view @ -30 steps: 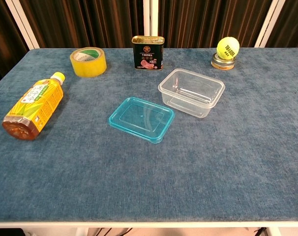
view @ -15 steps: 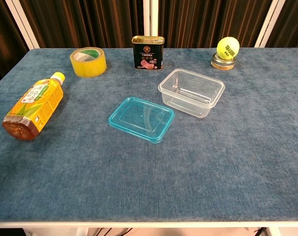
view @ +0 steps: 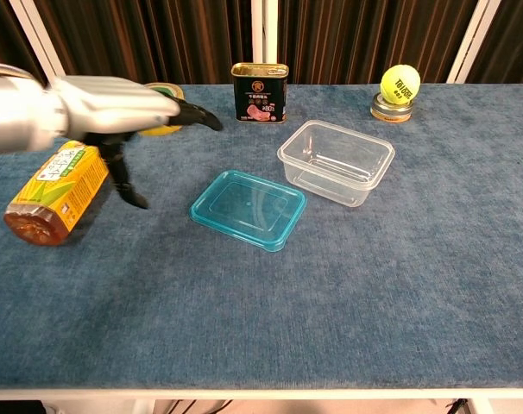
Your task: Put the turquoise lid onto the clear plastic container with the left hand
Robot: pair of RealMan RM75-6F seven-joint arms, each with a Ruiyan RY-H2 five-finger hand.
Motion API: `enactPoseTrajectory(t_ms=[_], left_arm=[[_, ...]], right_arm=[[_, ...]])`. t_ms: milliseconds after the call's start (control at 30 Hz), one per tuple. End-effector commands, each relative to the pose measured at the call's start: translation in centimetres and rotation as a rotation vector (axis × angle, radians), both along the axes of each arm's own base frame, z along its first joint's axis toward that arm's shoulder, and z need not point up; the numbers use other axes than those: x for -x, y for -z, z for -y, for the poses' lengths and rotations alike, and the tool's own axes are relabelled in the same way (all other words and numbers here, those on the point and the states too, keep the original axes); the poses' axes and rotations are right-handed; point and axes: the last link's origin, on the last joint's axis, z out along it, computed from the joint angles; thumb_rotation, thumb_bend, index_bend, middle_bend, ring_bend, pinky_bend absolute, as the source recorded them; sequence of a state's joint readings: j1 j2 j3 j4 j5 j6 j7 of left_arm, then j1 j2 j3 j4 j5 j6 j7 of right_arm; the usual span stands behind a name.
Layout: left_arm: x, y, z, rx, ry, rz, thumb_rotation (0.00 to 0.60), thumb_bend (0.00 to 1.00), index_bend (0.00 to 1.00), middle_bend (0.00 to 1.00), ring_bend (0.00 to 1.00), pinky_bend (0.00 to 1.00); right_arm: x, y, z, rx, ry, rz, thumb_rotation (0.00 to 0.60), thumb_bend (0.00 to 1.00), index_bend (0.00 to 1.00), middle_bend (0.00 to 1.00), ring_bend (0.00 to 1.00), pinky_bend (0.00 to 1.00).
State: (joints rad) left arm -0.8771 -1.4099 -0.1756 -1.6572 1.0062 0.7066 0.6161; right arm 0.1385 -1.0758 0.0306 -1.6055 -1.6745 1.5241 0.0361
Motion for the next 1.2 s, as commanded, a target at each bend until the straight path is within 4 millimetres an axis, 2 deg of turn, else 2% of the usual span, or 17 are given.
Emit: enactPoseTrajectory(t_ms=[33, 267, 900, 967, 1067, 1200], left_arm=[[-2.2, 3.3, -1.4, 0.059, -0.001, -0.044, 0.6, 0.1, 0.02, 0.01, 0.0, 0.01], [-3.5, 5.5, -1.8, 0.098, -0.056, -0.078, 0.6, 0.1, 0.02, 0.01, 0.0, 0.01], [-6.2, 8.0, -1.9, 0.104, -0.089, -0.148, 0.6, 0.1, 0.04, 0.03, 0.0, 0.01], [-6.3, 8.3, -1.9, 0.102, -0.095, -0.148, 0.6, 0.1, 0.06, 0.05, 0.0, 0.01], [-6.3, 8.6, -2.1, 0.091, -0.097, -0.156, 0.6, 0.12, 0.12, 0.14, 0.04, 0.03], [-6.4, 8.5, -2.2, 0.072, -0.092, -0.148, 0.6, 0.17, 0.27, 0.28, 0.17, 0.06]], right_arm=[[0.1, 0.0, 0.0, 0.004, 0.005, 0.002, 0.6, 0.07, 0.0, 0.05, 0.0, 0.02], [0.3, 0.0, 0.0, 0.002, 0.015, 0.009, 0.6, 0.07, 0.0, 0.05, 0.0, 0.02], [1.7, -0.5, -0.3, 0.007, 0.035, 0.032, 0.6, 0.07, 0.0, 0.05, 0.0, 0.02], [1.8, -0.5, -0.3, 0.005, 0.036, 0.035, 0.6, 0.07, 0.0, 0.05, 0.0, 0.02], [2.0, -0.4, -0.3, -0.001, 0.039, 0.039, 0.6, 0.07, 0.0, 0.05, 0.0, 0.02], [2.1, -0.4, -0.3, 0.0, 0.038, 0.044, 0.6, 0.07, 0.0, 0.05, 0.0, 0.02]])
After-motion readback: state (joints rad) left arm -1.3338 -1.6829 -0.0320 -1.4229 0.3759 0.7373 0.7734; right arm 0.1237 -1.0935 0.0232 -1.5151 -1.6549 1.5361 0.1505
